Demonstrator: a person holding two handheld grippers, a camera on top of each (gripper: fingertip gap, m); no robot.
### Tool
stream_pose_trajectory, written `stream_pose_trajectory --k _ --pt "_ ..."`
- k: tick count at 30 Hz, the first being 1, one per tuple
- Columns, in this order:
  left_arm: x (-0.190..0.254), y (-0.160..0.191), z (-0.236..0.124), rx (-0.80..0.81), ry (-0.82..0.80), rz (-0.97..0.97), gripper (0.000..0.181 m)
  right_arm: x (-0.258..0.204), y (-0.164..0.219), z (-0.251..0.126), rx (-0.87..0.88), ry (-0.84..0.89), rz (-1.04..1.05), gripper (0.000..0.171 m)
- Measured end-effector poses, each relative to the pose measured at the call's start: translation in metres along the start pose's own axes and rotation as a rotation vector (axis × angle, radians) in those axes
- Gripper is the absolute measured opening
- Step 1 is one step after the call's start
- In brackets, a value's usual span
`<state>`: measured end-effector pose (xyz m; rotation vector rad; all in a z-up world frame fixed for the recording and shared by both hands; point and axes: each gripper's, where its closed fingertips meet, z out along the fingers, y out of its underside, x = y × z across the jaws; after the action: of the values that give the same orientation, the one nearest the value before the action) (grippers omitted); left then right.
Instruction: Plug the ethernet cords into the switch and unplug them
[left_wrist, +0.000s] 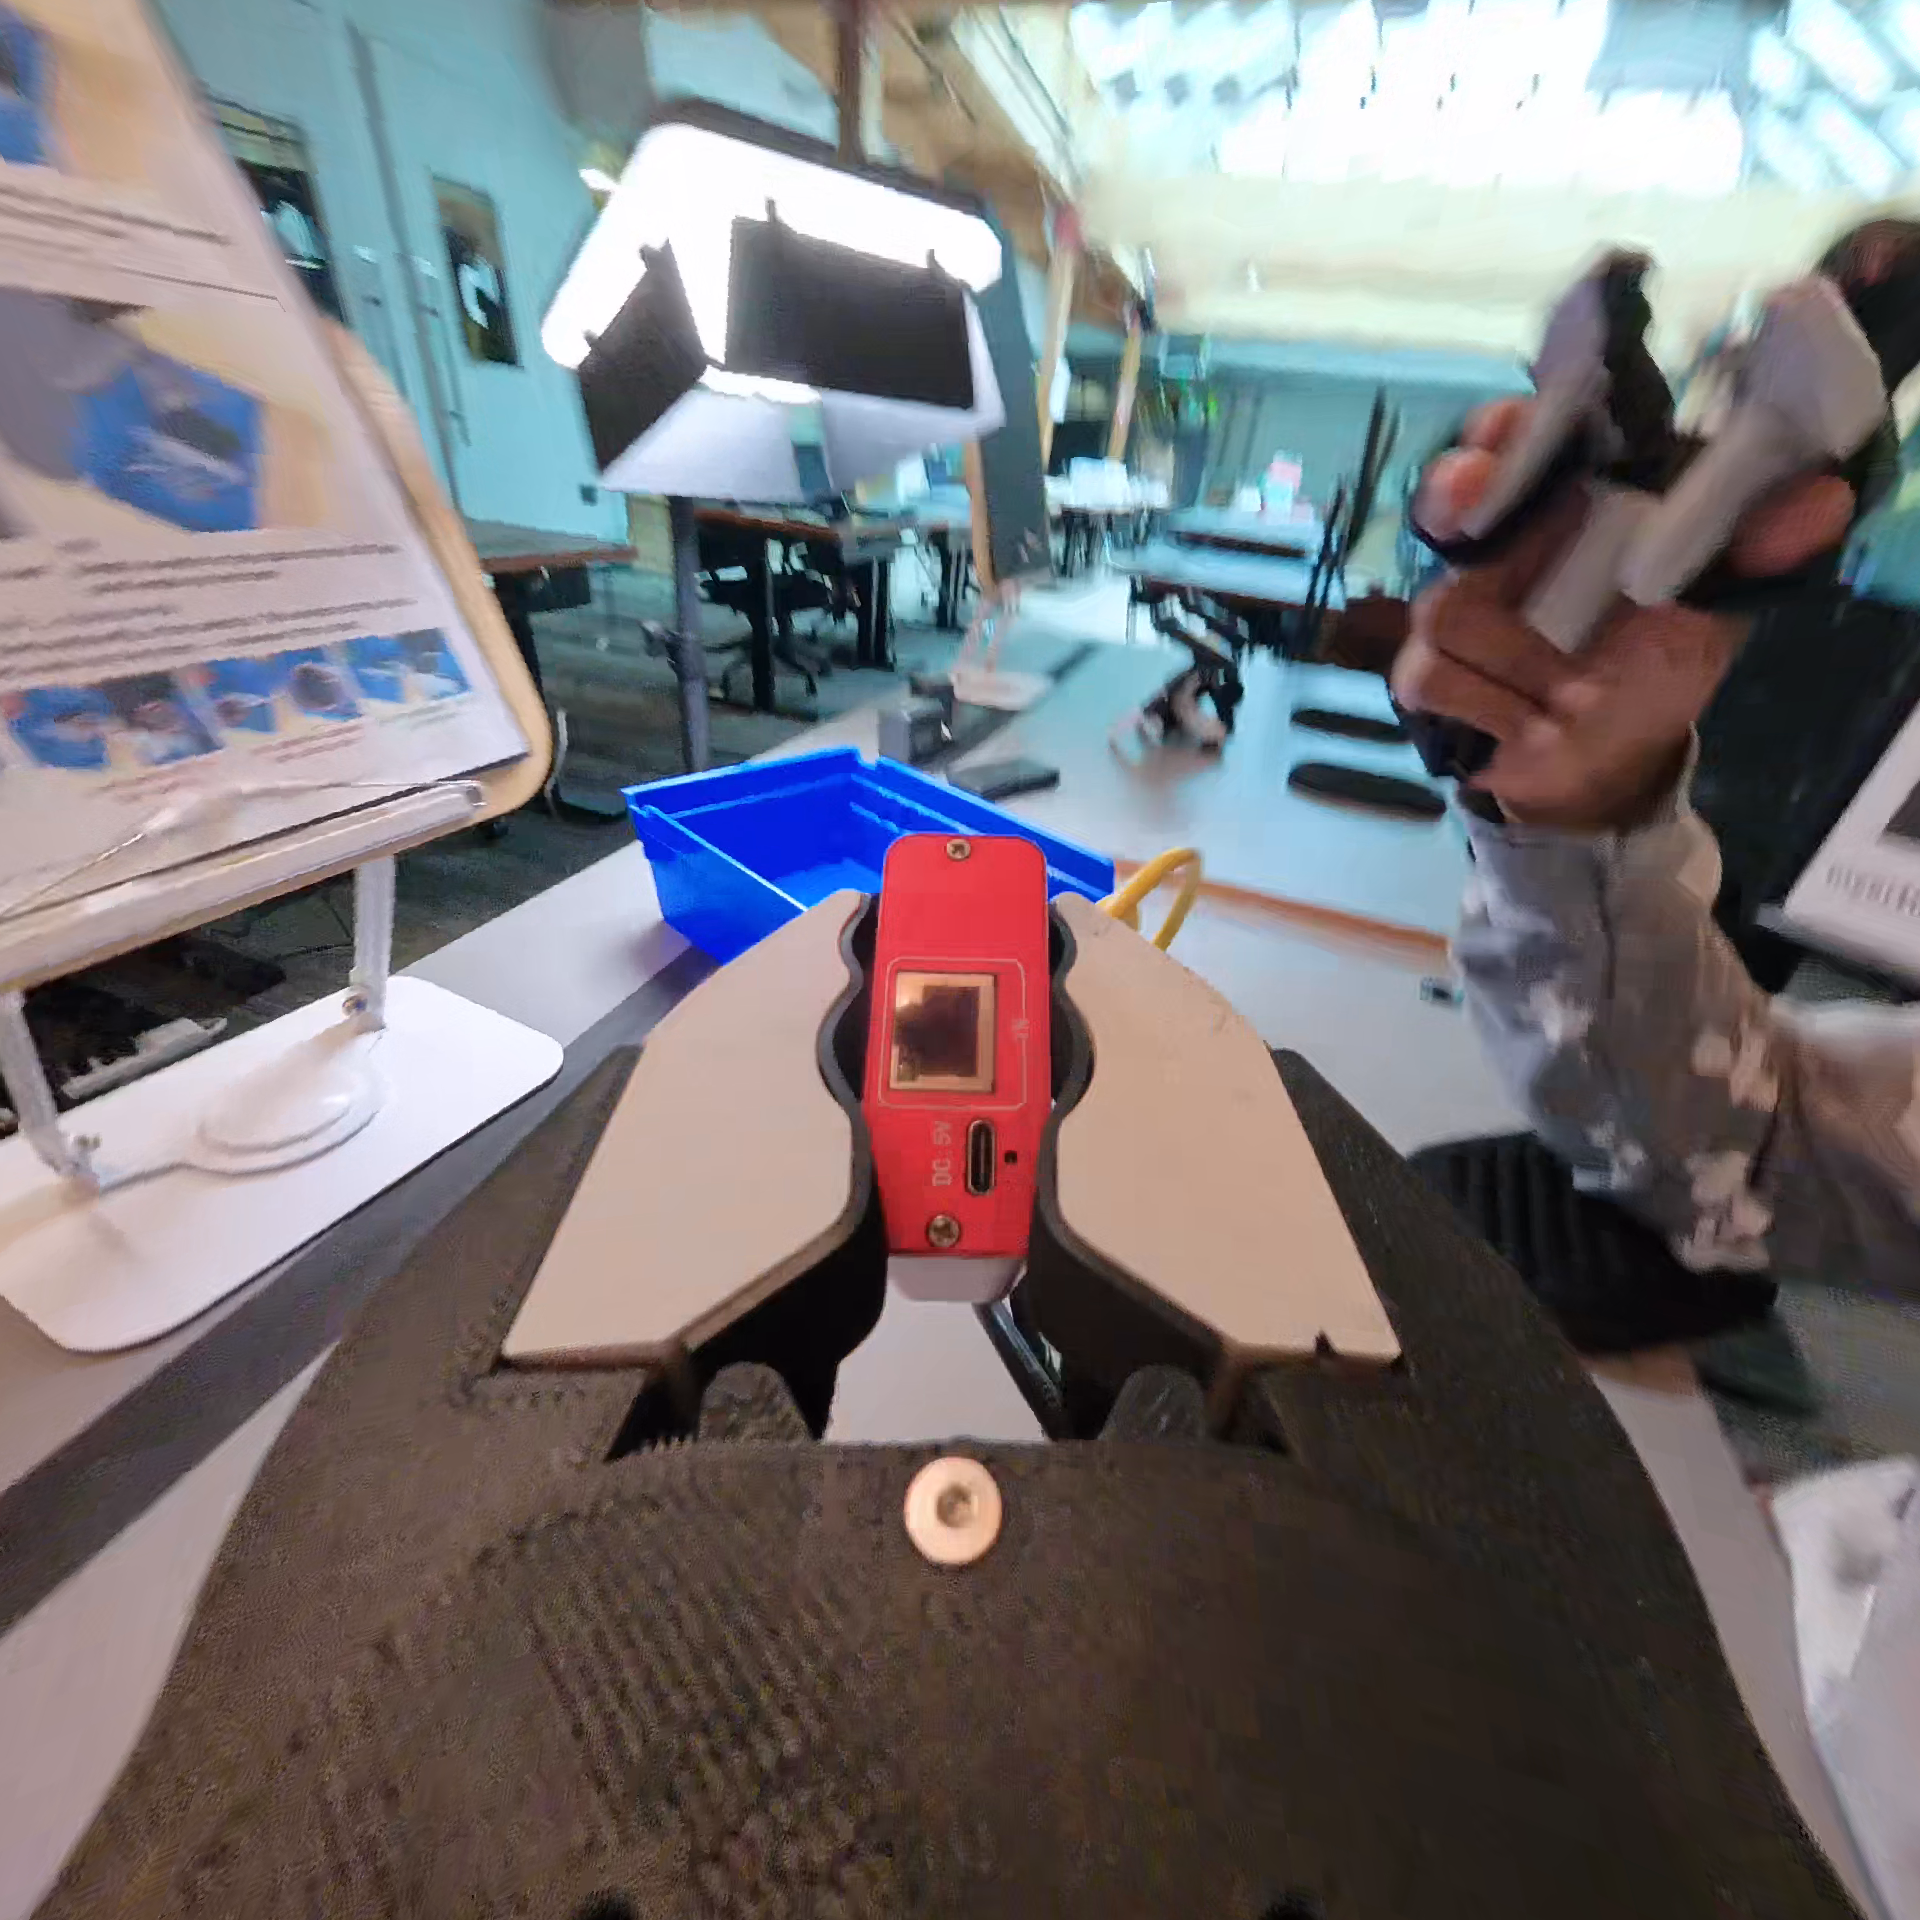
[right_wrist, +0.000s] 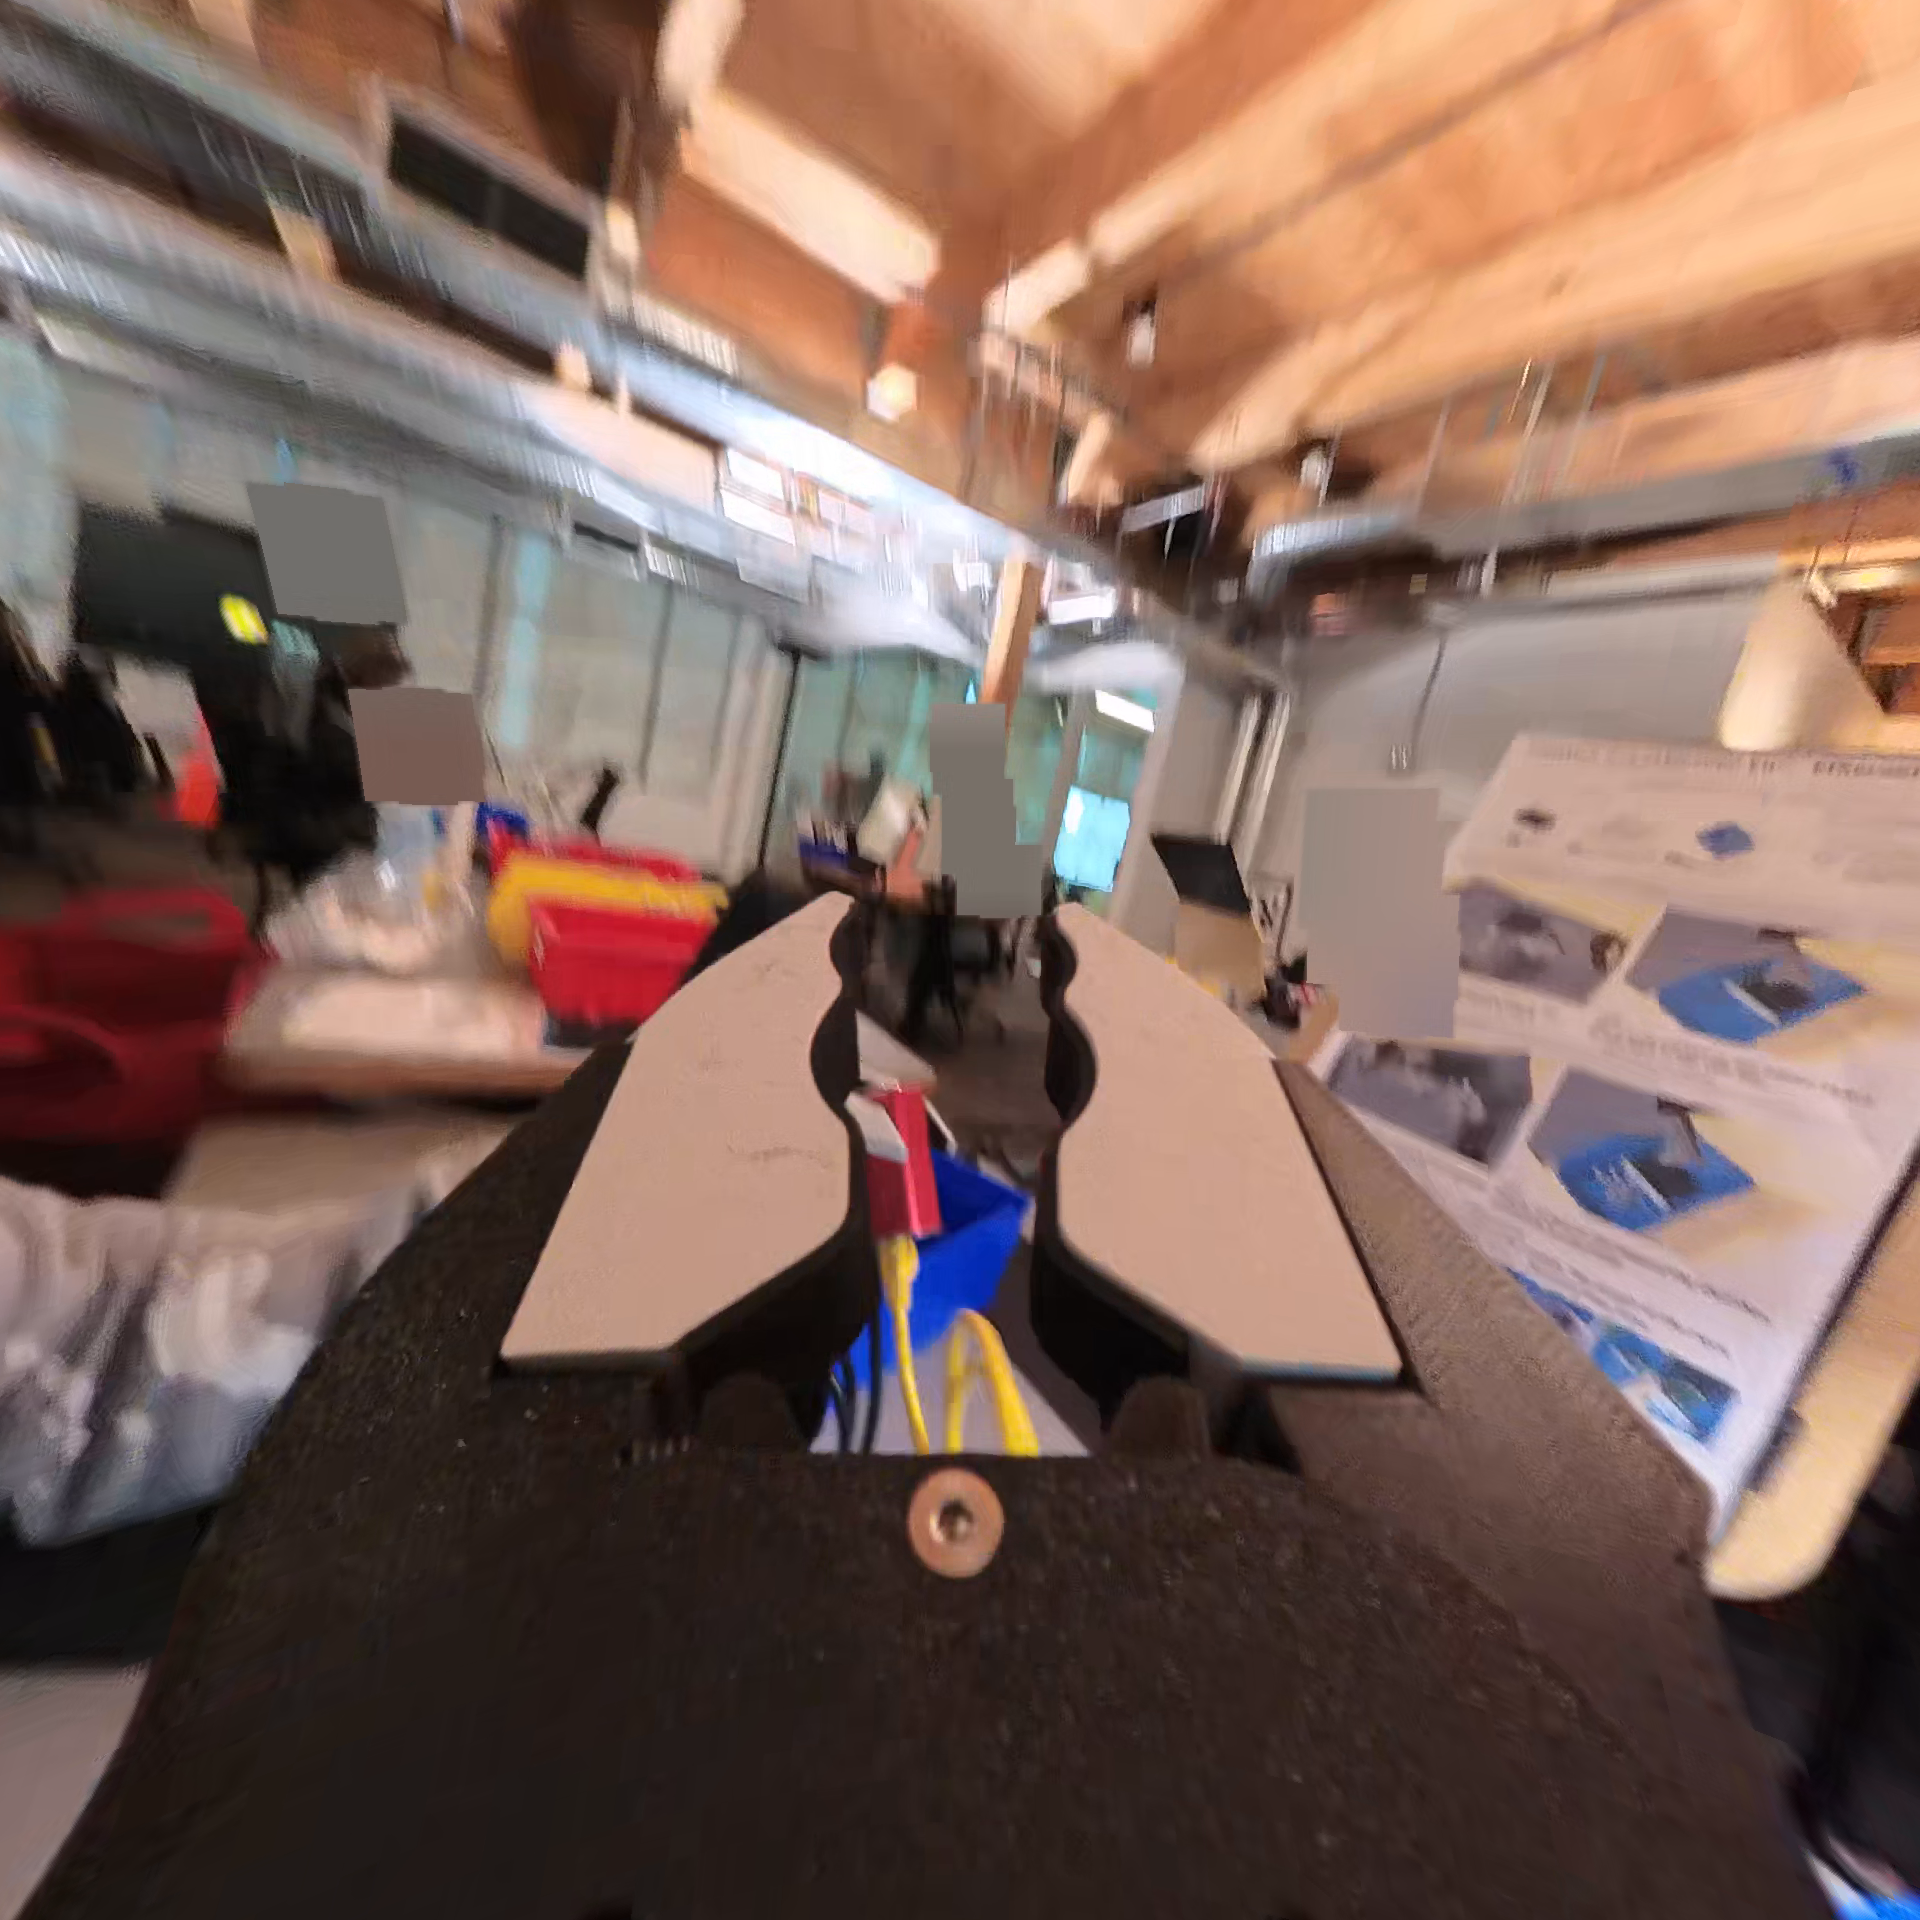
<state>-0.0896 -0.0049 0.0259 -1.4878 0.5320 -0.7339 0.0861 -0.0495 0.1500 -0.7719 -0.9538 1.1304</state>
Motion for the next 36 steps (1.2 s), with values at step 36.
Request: stream_pose_trajectory --k 36 --pt "0.087 -0.074 -0.013 0.6 0.323 -0.281 0.03 -0.08 0.168 0.068 0.011 -0.223 0.469 0.039"
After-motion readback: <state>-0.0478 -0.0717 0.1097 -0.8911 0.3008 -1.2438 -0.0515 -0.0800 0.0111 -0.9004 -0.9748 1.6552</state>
